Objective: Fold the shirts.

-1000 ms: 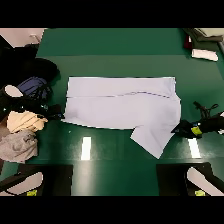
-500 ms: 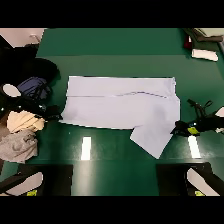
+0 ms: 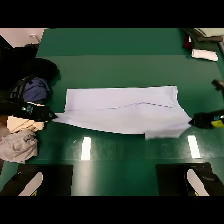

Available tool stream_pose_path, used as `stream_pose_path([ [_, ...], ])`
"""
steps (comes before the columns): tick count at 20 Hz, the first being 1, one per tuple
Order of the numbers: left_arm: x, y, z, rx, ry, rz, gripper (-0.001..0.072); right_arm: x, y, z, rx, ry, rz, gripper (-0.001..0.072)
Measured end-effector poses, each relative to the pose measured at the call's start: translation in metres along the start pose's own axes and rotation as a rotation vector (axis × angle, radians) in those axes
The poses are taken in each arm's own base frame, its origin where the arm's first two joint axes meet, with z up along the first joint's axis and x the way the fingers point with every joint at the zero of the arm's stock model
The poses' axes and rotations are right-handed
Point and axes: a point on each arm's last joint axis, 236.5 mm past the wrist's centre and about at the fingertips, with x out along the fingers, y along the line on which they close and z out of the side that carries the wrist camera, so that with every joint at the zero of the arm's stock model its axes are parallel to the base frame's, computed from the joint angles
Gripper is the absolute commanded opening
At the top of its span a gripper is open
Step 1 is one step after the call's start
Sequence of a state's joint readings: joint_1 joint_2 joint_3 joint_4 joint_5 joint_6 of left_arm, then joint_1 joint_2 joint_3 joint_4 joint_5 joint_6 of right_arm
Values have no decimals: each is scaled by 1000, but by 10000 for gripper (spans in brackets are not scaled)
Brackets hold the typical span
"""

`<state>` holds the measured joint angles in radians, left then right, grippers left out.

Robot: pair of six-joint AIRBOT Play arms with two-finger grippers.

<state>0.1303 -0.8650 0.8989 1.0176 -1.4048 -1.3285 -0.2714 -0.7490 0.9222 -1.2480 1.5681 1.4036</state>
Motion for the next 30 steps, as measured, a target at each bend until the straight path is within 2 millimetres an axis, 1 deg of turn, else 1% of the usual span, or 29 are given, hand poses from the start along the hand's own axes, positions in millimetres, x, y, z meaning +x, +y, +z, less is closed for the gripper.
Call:
stream_pose_path([
  [2, 0, 3, 18, -6, -73, 10, 21, -1, 5, 24, -32, -37, -3, 13],
  [4, 7, 12, 37, -29, -123, 20, 21, 4, 8, 51, -53, -68, -4, 13],
  [8, 33, 37, 68, -92, -157, 38, 22, 30, 3, 101, -51, -86, -5, 13],
  [11, 52, 55, 94, -135, -176, 44, 22, 50, -4, 130, -40, -80, -6, 14],
  [15, 75, 71, 126, -191, -200, 29, 23, 76, -11, 162, -25, -60, -1, 16],
  [16, 80, 75, 133, -201, -207, 27, 53, 82, -14, 171, -16, -58, -1, 29],
  [17, 84, 79, 139, -209, -214, 26, 378, 88, -16, 179, -2, -59, 0, 245],
  [18, 86, 82, 148, -216, -233, 29, 659, 94, -19, 188, 8, -67, -1, 516],
  [19, 87, 86, 154, -220, -246, 32, 652, 99, -19, 196, 21, -73, 5, 554],
  [21, 86, 86, 166, -223, -274, 27, 644, 104, -15, 212, 57, -86, 55, 555],
  [23, 80, 83, 177, -212, -290, 20, 642, 103, -9, 224, 92, -98, 119, 555],
  [24, 76, 79, 180, -204, -291, 13, 587, 100, -4, 225, 102, -88, 152, 555],
  [25, 75, 74, 180, -196, -275, 2, 363, 97, -3, 223, 103, -72, 175, 555],
  [26, 73, 70, 178, -188, -256, -10, 164, 94, -5, 221, 103, -55, 189, 557],
  [27, 73, 66, 175, -184, -238, -21, 28, 92, -9, 216, 104, -34, 201, 585],
  [28, 73, 62, 170, -176, -212, -31, 22, 90, -14, 211, 103, -15, 213, 656],
  [29, 73, 59, 166, -170, -187, -41, 22, 88, -20, 206, 103, 2, 225, 690],
  [30, 74, 54, 160, -160, -160, -52, 22, 88, -31, 199, 111, 21, 229, 698],
])
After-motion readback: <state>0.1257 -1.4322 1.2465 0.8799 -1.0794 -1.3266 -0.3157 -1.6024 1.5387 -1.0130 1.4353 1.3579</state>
